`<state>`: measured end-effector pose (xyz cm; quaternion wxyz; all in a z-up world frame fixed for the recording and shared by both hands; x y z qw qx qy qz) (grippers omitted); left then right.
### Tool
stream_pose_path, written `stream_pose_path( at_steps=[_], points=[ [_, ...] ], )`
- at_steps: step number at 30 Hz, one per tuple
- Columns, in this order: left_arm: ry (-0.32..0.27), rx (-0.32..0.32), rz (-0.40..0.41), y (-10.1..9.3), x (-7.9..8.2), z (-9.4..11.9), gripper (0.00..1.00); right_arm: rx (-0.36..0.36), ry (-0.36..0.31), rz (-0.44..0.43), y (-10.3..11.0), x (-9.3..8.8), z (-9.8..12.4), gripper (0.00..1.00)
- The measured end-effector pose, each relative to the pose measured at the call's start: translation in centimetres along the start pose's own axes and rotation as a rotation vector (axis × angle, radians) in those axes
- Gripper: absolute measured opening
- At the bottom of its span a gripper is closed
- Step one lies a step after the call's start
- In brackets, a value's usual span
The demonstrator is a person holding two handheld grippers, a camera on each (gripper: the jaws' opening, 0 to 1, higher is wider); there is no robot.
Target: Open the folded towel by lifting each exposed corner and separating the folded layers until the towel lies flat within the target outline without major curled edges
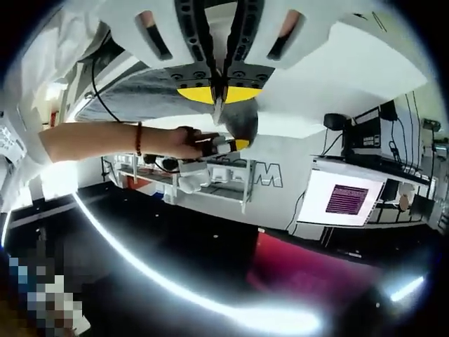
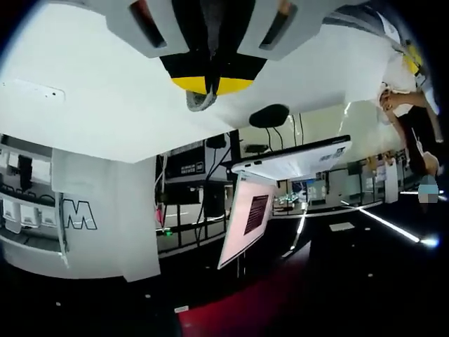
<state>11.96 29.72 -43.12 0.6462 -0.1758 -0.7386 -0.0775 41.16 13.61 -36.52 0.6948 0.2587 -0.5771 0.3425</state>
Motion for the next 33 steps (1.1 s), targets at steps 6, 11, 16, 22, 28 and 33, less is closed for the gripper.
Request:
stream_pose_path(
  at_steps=[6, 11, 16, 22, 28, 33],
  points=[
    [-0.006, -0.006, 0.029, 0.0, -0.4, 0.2, 0.02, 0.013, -0.006, -0.003, 0.1, 0.4, -0.6, 0.00],
    [-0.008, 0.005, 0.022, 0.4, -0.1, 0.5, 0.02, 0.019, -0.001, 0.011, 0.4, 0.3, -1.2, 0.00],
    [-0.013, 0.022, 0.024, 0.6, 0.0, 1.1, 0.02, 0.034, -0.002, 0.005, 1.0, 0.1, -1.8, 0.00],
    [-0.020, 0.017, 0.027, 0.6, -0.2, 1.4, 0.02, 0.045, -0.013, 0.001, 1.8, 0.2, -2.6, 0.00],
    [-0.017, 0.017, 0.016, 0.5, -0.2, 1.8, 0.01, 0.067, -0.013, -0.013, 2.5, -0.1, -3.3, 0.00],
    [-0.002, 0.037, 0.016, 0.8, -0.3, 2.2, 0.01, 0.073, -0.014, -0.015, 2.8, -0.2, -3.6, 0.00]
  ],
)
Point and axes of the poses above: the point that each gripper's makers call its tool centre point, and the gripper's own axes: z roughly backward along the fingers, y roughly to its left, x roughly out of its top, the point moved 9 cm from there along z, roughly backward along the fingers, and after that the axes turned 4 degrees about z, right-handed, at the moved point
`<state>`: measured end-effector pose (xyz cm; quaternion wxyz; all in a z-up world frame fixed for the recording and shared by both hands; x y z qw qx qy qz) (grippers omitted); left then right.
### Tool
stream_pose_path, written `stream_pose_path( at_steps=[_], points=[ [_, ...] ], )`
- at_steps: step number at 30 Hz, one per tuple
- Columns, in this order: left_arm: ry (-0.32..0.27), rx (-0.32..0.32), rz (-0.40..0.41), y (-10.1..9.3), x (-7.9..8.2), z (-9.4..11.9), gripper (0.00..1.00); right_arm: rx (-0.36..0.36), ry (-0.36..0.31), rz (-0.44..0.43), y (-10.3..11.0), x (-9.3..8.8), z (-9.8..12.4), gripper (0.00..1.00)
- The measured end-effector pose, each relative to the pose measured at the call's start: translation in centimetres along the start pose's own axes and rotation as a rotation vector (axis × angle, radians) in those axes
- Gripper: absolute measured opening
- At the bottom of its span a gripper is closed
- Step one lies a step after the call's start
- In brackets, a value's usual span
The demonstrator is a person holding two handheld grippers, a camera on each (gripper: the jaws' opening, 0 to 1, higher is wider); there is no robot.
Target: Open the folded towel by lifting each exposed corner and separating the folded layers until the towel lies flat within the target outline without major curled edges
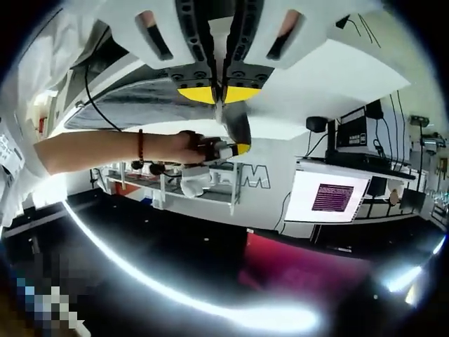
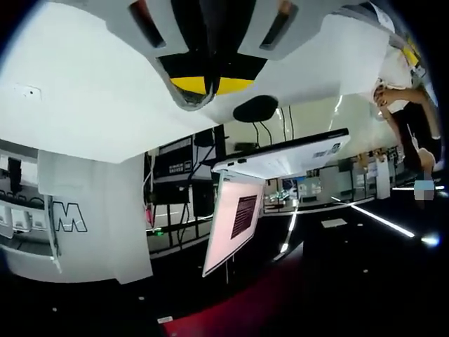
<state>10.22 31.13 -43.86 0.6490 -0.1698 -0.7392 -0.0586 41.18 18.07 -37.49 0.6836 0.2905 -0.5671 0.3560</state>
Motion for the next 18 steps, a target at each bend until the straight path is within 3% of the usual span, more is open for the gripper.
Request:
stream_pose_path(
  at_steps=[13, 18],
  points=[
    [0.042, 0.039, 0.010, 0.25, -0.74, 0.24, 0.01, 0.014, -0.022, -0.029, 0.50, 0.53, -0.33, 0.04],
    [0.042, 0.042, 0.015, 0.25, -0.77, 0.34, 0.02, 0.030, -0.048, -0.103, 0.29, 0.49, -0.67, 0.09]
  ],
)
Point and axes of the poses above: the point that each gripper's makers call its tool centre point, and the gripper's own axes: z roughly backward along the fingers, y roughly to its left, x roughly out of its top, the point moved 9 cm from there along z, roughly backward along the fingers, and after that the axes turned 4 degrees about z, right-handed, at the moved point
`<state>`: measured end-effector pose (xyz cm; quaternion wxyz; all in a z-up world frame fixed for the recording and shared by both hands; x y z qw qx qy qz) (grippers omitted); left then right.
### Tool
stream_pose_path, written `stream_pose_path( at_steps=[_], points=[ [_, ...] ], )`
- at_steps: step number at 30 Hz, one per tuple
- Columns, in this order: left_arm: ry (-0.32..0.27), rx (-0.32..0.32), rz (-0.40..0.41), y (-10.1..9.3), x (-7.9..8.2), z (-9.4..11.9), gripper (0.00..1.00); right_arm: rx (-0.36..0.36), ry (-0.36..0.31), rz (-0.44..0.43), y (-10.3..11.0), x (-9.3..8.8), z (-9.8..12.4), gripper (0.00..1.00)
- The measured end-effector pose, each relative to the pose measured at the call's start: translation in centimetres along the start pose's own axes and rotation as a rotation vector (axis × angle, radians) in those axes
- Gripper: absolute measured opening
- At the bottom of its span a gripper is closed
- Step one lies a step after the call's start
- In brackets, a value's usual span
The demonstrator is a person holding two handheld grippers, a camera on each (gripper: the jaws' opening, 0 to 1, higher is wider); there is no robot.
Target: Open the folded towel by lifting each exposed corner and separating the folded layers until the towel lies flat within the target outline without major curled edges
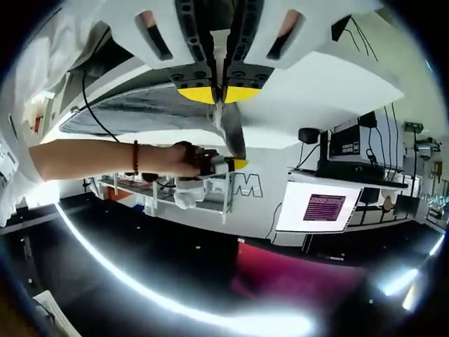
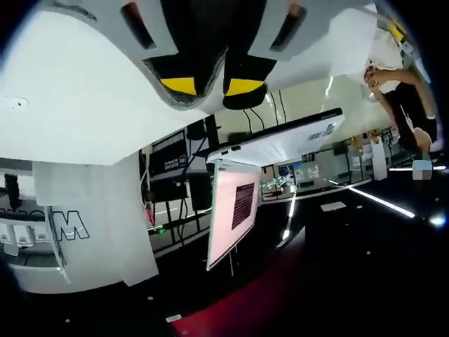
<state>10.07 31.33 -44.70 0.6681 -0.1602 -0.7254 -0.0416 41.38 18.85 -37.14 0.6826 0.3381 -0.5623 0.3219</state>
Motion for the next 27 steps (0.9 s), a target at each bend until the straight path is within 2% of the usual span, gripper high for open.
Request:
stream_pose_path(
  at_steps=[5, 8, 12, 14, 16, 19, 24, 27],
  points=[
    [0.007, 0.008, 0.012, 0.2, -0.2, -0.1, 0.02, 0.024, 0.004, -0.001, 0.2, -0.4, -0.7, 0.19],
    [0.025, 0.022, 0.022, 0.4, -0.5, -0.1, 0.02, 0.106, 0.001, -0.114, 0.9, -0.9, -1.3, 0.28],
    [0.030, 0.034, 0.017, 0.5, -0.5, -0.1, 0.03, 0.094, 0.026, -0.069, 0.7, -1.4, -1.9, 0.36],
    [0.031, 0.044, 0.008, 0.5, -0.5, 0.0, 0.05, 0.111, 0.021, -0.095, 0.7, -1.4, -2.1, 0.39],
    [0.023, 0.070, 0.017, 0.8, -0.5, 0.1, 0.05, 0.129, -0.024, -0.164, 0.8, -1.2, -2.3, 0.45],
    [0.030, 0.075, 0.021, 1.0, -0.6, 0.1, 0.06, 0.134, -0.001, -0.132, 0.8, -1.2, -2.2, 0.43],
    [0.025, 0.090, 0.018, 1.1, -0.5, 0.2, 0.07, 0.129, 0.000, -0.093, 0.9, -1.1, -1.7, 0.44],
    [0.024, 0.136, 0.014, 1.5, -0.4, 0.3, 0.06, 0.109, 0.015, -0.068, 0.6, -1.5, -1.3, 0.43]
  ],
)
Point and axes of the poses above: the point that each gripper's makers call its tool centre point, and the gripper's own axes: z roughly backward along the fingers, y roughly to its left, x roughly out of its top, the point moved 9 cm from there along z, roughly backward along the fingers, and after that the axes turned 4 degrees about z, right-handed, at the moved point
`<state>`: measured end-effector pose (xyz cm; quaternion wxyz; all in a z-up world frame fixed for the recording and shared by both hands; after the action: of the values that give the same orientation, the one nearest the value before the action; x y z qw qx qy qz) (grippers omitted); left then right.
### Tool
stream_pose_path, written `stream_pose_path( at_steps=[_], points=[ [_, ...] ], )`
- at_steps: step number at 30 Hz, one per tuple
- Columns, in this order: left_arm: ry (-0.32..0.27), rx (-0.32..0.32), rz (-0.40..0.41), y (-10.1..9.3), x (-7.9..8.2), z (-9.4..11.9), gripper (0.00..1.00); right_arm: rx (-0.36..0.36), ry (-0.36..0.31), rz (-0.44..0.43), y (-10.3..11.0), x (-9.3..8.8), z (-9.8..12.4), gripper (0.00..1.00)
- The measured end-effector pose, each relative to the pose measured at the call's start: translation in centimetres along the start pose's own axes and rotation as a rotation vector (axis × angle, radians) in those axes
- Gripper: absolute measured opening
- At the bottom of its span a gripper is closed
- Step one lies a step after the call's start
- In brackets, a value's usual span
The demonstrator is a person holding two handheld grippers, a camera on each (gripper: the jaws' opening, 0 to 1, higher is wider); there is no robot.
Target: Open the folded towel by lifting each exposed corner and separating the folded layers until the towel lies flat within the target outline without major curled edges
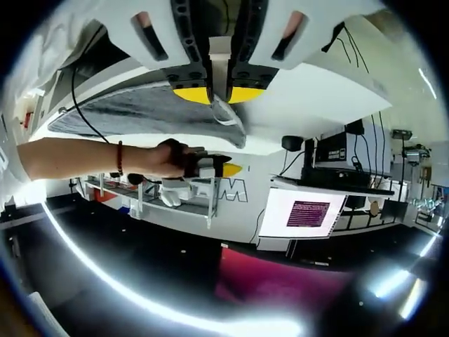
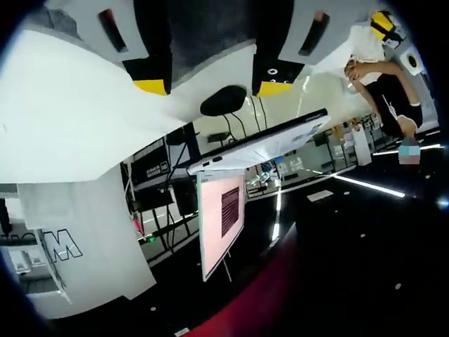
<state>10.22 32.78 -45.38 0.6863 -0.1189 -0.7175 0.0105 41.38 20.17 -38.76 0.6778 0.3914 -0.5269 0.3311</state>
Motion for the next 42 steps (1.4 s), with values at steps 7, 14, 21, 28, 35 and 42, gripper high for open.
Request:
stream_pose_path(
  at_steps=[7, 14, 21, 28, 35, 42],
  points=[
    [-0.008, 0.008, 0.004, 0.1, 0.1, -0.1, 0.05, -0.029, 0.030, 0.074, -0.5, -0.4, 1.2, 0.41],
    [0.001, -0.010, -0.027, -0.4, 0.3, -0.7, 0.08, -0.044, 0.024, 0.100, 0.1, -0.5, 2.5, 0.41],
    [0.003, -0.018, -0.061, -1.1, 0.4, -0.9, 0.10, -0.052, 0.044, 0.136, 0.4, -1.0, 3.3, 0.41],
    [0.001, -0.026, -0.081, -1.0, 0.6, -1.0, 0.13, -0.025, 0.062, 0.183, 1.0, -1.5, 4.2, 0.41],
    [-0.012, -0.041, -0.099, -1.4, 1.0, -1.2, 0.13, -0.015, 0.092, 0.238, 2.2, -2.0, 5.6, 0.43],
    [-0.011, -0.066, -0.121, -2.1, 1.3, -1.5, 0.17, -0.011, 0.091, 0.263, 2.4, -1.7, 6.3, 0.43]
  ],
)
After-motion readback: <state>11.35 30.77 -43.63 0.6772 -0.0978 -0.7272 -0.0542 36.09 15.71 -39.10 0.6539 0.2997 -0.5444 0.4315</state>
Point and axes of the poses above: the point that each gripper's makers call its tool centre point, and the gripper's own axes: z roughly backward along the fingers, y roughly to its left, x roughly out of its top, the point moved 9 cm from there along z, roughly backward along the fingers, and after that the axes turned 4 degrees about z, right-handed, at the moved point
